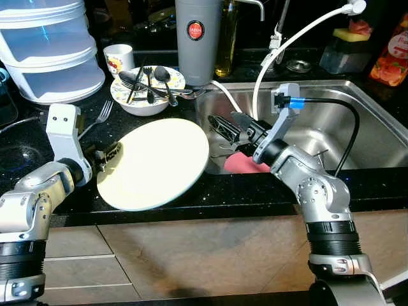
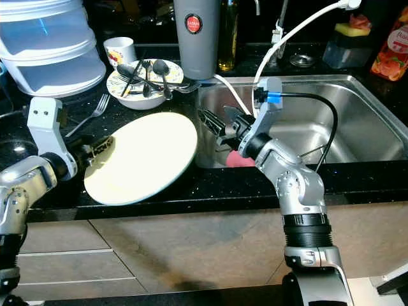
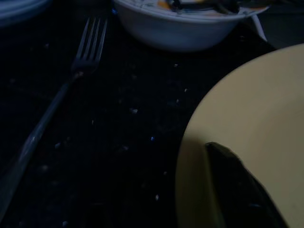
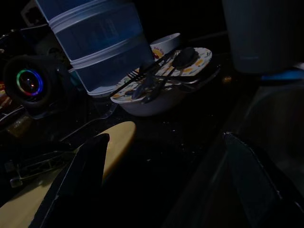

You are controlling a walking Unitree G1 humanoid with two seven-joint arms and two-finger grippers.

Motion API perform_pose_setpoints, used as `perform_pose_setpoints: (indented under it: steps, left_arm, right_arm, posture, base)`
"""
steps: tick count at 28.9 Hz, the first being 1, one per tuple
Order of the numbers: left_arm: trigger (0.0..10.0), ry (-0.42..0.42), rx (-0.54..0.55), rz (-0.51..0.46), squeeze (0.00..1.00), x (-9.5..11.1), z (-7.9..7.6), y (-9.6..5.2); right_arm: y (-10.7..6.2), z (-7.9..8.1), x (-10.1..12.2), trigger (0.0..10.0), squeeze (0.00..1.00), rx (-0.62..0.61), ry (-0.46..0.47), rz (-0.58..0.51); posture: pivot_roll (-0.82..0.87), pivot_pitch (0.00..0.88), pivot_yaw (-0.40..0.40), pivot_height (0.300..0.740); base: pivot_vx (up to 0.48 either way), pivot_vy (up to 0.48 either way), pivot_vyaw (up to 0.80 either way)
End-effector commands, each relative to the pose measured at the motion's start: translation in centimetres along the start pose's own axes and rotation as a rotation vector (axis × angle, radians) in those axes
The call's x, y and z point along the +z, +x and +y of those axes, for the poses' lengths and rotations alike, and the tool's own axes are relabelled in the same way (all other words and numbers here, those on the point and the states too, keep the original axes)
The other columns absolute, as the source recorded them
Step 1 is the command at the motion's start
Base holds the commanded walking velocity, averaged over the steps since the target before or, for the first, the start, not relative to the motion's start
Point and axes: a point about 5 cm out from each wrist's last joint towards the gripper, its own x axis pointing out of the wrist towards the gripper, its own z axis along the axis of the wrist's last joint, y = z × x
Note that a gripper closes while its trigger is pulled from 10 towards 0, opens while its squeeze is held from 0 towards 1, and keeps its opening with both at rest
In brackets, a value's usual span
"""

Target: Kitchen organization

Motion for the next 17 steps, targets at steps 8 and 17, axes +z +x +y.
perform_pose_setpoints:
  steps: [8, 17]
  left_arm:
    - [10.0, -0.153, -0.057, -0.103, 1.00, 1.8, 0.7, -1.0]
    - [10.0, -0.302, -0.123, -0.208, 1.00, 3.6, 0.7, -1.4]
  right_arm:
    - [-0.2, 0.6, 0.2, 10.0, 0.00, 0.042, -0.005, -0.009]
    - [-0.3, 0.8, 0.3, 10.0, 0.00, 0.057, -0.012, -0.012]
  posture:
    - [0.03, 0.129, 0.033, 0.740]
    - [0.02, 0.125, 0.034, 0.740]
  base:
    - [0.000, 0.000, 0.00]
    - [0.000, 0.000, 0.00]
